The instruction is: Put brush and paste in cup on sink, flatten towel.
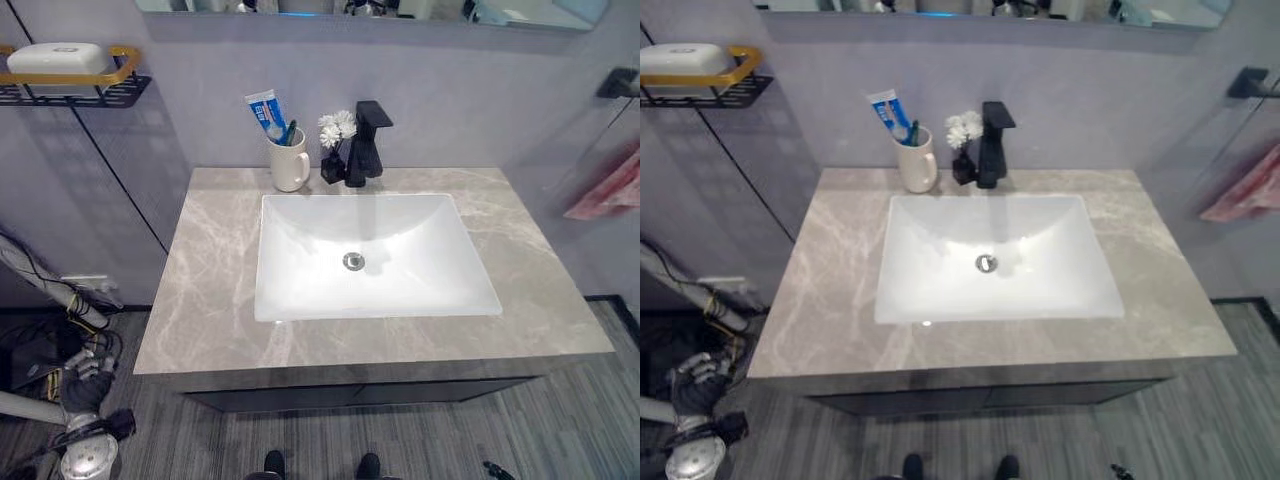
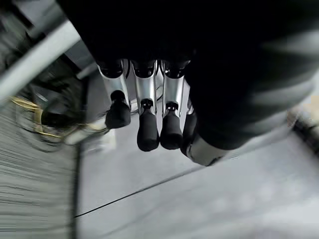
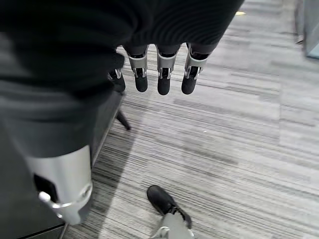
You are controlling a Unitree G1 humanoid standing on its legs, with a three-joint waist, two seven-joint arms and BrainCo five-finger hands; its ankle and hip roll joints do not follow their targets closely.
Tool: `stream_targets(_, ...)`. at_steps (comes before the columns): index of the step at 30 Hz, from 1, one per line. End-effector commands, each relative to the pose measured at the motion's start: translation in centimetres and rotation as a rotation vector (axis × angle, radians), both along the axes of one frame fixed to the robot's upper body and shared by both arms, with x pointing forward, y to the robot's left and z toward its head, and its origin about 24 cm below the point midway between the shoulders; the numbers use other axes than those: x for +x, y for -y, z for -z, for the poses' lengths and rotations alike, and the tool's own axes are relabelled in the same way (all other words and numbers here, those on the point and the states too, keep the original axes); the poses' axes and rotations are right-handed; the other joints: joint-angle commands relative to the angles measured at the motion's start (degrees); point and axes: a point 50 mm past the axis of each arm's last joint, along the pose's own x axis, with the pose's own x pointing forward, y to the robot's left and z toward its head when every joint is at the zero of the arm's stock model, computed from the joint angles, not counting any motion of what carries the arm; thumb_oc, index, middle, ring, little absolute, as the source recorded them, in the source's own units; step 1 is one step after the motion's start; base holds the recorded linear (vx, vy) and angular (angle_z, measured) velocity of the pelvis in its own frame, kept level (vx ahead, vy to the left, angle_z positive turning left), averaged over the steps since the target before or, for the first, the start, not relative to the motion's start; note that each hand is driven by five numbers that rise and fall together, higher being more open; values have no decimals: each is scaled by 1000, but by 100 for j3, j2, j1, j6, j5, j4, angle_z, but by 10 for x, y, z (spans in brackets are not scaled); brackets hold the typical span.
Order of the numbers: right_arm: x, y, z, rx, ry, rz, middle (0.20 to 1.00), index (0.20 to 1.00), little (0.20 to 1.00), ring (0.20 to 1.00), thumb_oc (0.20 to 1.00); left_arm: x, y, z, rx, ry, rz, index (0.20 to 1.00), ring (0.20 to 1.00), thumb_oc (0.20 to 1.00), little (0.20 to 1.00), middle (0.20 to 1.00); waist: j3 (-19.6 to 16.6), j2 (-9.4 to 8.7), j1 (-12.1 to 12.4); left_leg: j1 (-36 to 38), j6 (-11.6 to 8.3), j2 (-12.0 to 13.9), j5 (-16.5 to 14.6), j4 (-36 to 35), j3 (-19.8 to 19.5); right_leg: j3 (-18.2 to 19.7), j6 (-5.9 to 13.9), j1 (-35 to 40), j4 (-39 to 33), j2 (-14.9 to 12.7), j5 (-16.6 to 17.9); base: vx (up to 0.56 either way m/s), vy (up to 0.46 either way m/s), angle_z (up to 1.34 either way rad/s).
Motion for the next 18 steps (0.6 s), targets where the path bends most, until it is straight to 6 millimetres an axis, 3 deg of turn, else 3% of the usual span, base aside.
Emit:
stream_targets(1,13,-3,-1,-15,27,-40,1000,1000,1000,1000,1000,-8,9,15,9,-114,85,448,448,448,448,448,31,10,-129,55,274,-329,41,-150,-415,543,155,-442,270,74,708,-55,166,-18)
stream_targets(2,13,-3,-1,-15,27,-40,1000,1000,1000,1000,1000,-8,9,15,9,-114,86,479,479,479,479,479,30,11,-116,61,276,-329,47,-165,-406,554,158,-447,270,75,711,-72,157,-15)
stream_targets(4,10,-11,2,-5,17,-58,1000,1000,1000,1000,1000,-14,18,36,-28,-221,113,526,526,526,526,526,35,-5,-185,52,289,-350,59,-223,-319,662,225,-532,231,34,867,-64,95,-23)
stream_targets(6,9,-14,4,-4,7,-63,1000,1000,1000,1000,1000,-22,28,58,-93,-318,127,875,875,875,875,875,70,-7,-201,42,315,-344,51,-230,-194,724,296,-634,210,11,1013,-109,79,-48)
stream_targets(7,9,-17,5,-8,1,-62,1000,1000,1000,1000,1000,-20,41,69,-159,-353,150,1000,1000,1000,1000,1000,148,25,-181,69,303,-248,46,-230,51,381,382,-706,269,-86,1077,-113,42,-57)
stream_targets(10,9,-17,5,-7,-3,-56,1000,1000,1000,1000,1000,-12,45,63,-124,-352,228,1000,1000,1000,1000,1000,160,48,-140,45,285,-184,77,-230,170,106,394,-690,257,-159,1043,-75,15,-87)
stream_targets(11,9,-14,5,-19,10,-7,1000,1000,1000,1000,1000,-3,56,57,-20,-381,387,1000,1000,1000,1000,1000,164,116,-139,52,255,-45,90,-230,335,-172,403,-594,428,-221,879,-106,11,-66)
stream_targets(14,4,-12,5,-30,-5,12,1000,1000,1000,1000,1000,4,66,58,-43,-397,466,1000,1000,1000,1000,1000,112,127,-79,8,240,101,155,-230,582,-266,377,-402,685,-278,675,-127,-15,-37)
stream_targets(16,6,-7,4,-47,-9,20,1000,1000,1000,1000,1000,8,72,63,-67,-418,500,1000,1000,1000,1000,1000,28,194,10,54,208,197,79,-230,781,-640,449,-152,1022,-464,440,-86,-9,-53)
stream_targets(17,16,-6,2,-56,15,10,1000,1000,1000,1000,1000,13,76,65,-42,-444,529,1000,1000,1000,1000,1000,-80,178,65,64,194,258,131,-211,1124,-1087,490,116,1167,-664,456,-153,-40,-61)
stream_targets(18,16,-6,2,-56,16,11,1000,1000,1000,1000,1000,14,77,66,-40,-444,530,1000,1000,1000,1000,1000,-68,175,84,77,195,251,127,-212,1136,-1073,498,117,1176,-673,452,-142,-67,-74)
